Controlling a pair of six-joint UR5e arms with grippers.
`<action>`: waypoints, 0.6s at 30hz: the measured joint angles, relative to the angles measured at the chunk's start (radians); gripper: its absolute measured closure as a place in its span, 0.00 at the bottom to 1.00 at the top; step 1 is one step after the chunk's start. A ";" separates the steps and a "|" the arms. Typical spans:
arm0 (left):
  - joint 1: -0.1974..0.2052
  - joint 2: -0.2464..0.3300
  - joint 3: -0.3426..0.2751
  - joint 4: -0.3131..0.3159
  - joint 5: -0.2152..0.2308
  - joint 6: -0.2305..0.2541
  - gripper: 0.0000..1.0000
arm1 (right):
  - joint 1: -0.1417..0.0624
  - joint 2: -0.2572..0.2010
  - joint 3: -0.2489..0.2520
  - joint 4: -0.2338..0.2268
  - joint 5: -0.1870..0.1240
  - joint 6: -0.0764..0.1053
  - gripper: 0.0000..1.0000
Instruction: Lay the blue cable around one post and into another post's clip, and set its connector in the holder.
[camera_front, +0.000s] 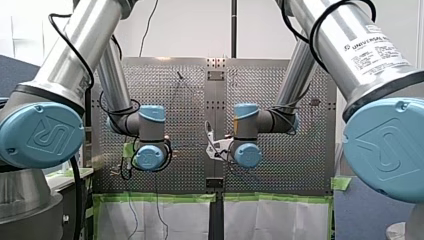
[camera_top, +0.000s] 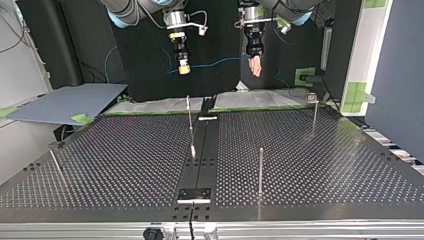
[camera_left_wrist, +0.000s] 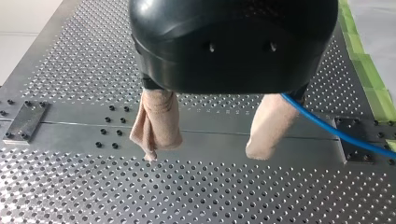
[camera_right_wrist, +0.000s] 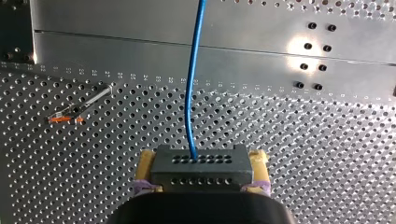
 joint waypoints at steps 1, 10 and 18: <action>0.000 0.000 0.000 0.000 0.000 0.000 0.00 | 0.000 0.000 0.000 0.000 0.000 0.000 1.00; -0.006 0.000 0.000 -0.001 0.001 0.001 0.00 | 0.000 0.000 0.001 0.000 0.000 0.000 1.00; -0.006 0.000 0.000 -0.002 0.002 0.002 0.00 | 0.000 0.000 0.001 0.000 0.000 0.000 1.00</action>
